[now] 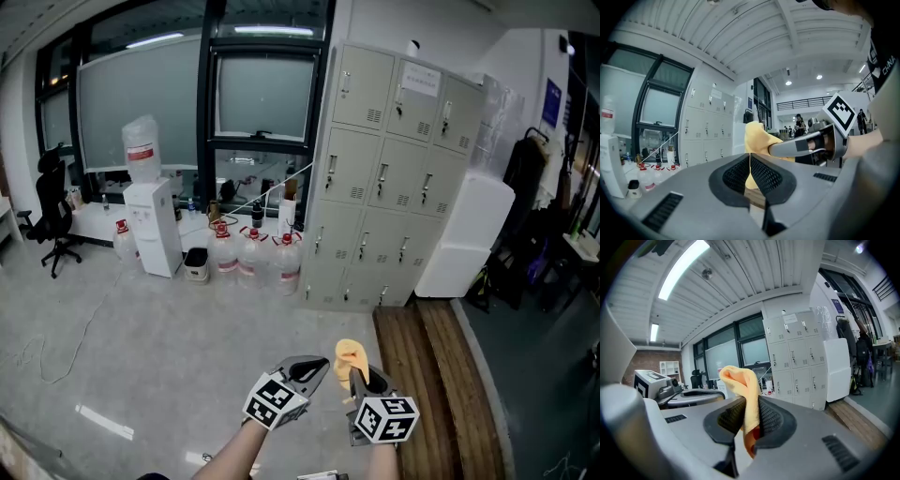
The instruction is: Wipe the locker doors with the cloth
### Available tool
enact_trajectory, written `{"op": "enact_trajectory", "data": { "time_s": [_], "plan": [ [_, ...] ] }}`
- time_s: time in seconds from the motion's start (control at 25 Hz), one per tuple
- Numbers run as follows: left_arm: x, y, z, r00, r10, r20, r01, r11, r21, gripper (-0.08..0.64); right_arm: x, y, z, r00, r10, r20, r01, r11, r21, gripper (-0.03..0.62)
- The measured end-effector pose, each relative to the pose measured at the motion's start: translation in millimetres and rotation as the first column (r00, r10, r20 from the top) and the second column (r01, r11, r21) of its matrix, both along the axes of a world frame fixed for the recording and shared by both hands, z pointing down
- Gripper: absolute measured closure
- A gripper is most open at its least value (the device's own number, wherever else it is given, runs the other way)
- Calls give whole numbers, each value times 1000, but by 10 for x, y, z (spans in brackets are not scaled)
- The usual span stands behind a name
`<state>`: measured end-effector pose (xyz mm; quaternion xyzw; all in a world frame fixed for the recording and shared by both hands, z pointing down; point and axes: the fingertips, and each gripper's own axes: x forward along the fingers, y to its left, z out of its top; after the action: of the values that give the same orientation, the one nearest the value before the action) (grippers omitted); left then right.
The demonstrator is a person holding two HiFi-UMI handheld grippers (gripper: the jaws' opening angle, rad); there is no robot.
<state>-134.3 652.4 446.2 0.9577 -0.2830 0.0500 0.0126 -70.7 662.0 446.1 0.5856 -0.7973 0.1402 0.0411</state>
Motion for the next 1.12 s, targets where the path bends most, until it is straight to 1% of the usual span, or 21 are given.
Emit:
{"op": "enact_trajectory", "data": {
  "time_s": [0.28, 0.4, 0.68, 0.92, 1.12],
  "plan": [
    [-6, -17, -30, 1000, -3, 25, 2, 1000, 25, 540, -6, -24, -22, 999, 0, 32, 0, 1000, -9, 520],
    [-3, -33, 9, 999, -17, 31, 16, 1000, 23, 539, 0, -19, -17, 999, -1, 40, 2, 1000, -7, 520],
    [44, -47, 57, 999, -22, 43, 20, 999, 29, 538, 43, -25, 23, 999, -2, 52, 3, 1000, -6, 520],
    [208, -73, 38, 999, -30, 35, 29, 999, 29, 538, 200, -40, 57, 999, -3, 48, 3, 1000, -10, 520],
    [480, -90, 43, 999, -35, 40, 34, 999, 24, 539, 461, -68, 60, 999, -6, 50, 7, 1000, -15, 520]
  ]
}}
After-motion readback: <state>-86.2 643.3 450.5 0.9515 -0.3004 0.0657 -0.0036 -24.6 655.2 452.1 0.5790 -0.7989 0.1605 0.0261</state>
